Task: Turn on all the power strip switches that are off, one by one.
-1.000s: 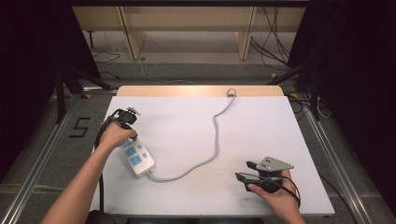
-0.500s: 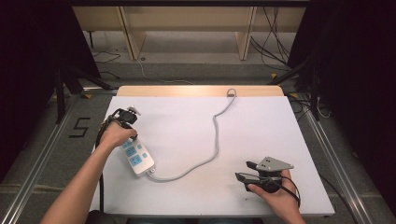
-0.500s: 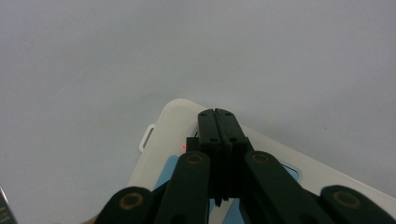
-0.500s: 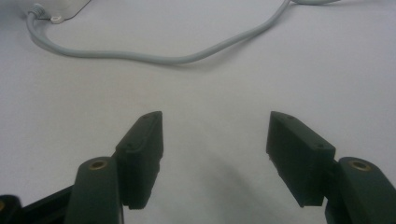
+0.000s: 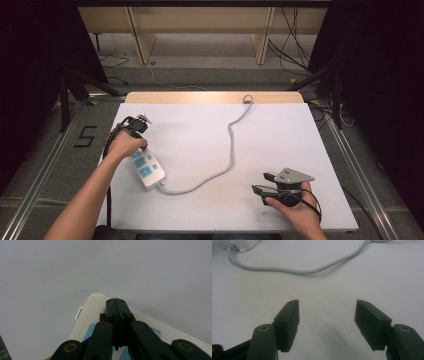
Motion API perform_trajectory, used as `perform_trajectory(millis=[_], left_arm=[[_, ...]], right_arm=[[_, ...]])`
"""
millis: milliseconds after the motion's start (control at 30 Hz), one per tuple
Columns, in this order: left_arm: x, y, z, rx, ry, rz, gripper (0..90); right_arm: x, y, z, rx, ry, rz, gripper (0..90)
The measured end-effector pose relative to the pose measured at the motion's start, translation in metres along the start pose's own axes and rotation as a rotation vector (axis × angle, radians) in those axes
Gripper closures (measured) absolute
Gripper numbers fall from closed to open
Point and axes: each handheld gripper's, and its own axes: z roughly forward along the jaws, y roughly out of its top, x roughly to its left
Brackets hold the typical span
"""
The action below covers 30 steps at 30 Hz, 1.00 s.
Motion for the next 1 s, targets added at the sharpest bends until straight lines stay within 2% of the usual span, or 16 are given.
perform_trajectory(millis=[300, 533, 933, 1000], left_arm=[[-0.0013, 0.0007, 0.0003, 0.006, 0.008, 0.008, 89.8], [0.0008, 0.0001, 0.0004, 0.001, -0.007, -0.007, 89.9], [-0.0009, 0.0008, 0.0012, 0.01, 0.003, 0.004, 89.9], [0.0003, 0.0003, 0.0013, 0.005, -0.006, -0.008, 89.8]], right_arm=[[0.0001, 0.0, 0.0, 0.001, 0.001, -0.001, 37.5], [0.0001, 0.0, 0.0001, 0.001, 0.002, -0.001, 37.5], [0.0001, 0.0, -0.0004, 0.0, 0.001, -0.001, 37.5], [0.0, 0.0, -0.0003, 0.001, 0.001, -0.001, 37.5]])
